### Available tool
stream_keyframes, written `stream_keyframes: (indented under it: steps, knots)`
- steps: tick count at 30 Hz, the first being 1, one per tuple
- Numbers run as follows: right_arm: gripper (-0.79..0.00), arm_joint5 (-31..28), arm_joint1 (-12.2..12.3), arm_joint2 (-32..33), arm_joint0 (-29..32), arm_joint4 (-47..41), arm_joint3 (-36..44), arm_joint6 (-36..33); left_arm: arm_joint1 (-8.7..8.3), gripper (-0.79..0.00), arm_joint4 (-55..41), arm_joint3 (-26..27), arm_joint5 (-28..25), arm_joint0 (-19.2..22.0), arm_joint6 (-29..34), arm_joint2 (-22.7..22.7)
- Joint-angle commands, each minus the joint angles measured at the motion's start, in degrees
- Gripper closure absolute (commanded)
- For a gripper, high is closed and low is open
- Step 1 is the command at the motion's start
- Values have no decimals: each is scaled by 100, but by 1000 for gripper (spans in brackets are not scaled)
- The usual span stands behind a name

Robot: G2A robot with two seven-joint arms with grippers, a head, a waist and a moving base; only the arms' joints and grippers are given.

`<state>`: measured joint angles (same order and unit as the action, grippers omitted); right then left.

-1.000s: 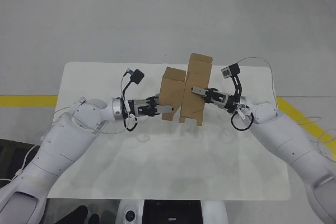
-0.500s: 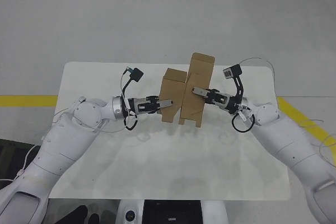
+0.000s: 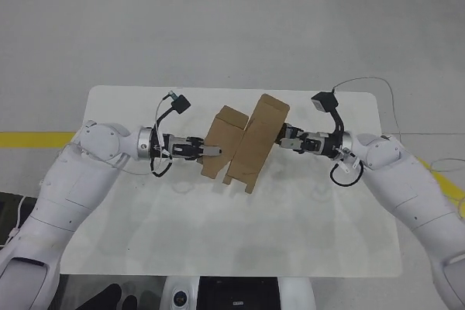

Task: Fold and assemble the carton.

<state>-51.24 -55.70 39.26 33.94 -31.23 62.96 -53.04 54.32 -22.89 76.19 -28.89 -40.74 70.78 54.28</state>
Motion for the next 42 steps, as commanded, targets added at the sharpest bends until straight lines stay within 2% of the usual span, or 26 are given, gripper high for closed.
stream_keyframes:
  steps: [1,5,11,21,31,42]
  knots:
    - [-785,-1,43,-43,-4,152,34,1,-10,0,-94,-25,-17,14,371,-6]
    - [-785,130,132,-258,-101,271,167,-131,-60,0,-79,213,108,23,570,-9]
    - [-785,45,270,-704,-358,330,288,-47,-264,0,120,785,250,-125,712,-26]
    - [-785,-641,583,-1799,-891,409,401,639,-507,0,188,817,199,-151,661,-204]
    - [-785,-676,662,-2952,-1626,-299,141,674,-748,0,137,1035,120,-1,582,-642]
    - [-785,-676,662,-2952,-1626,-299,141,674,-748,0,137,1035,120,-1,582,-642]
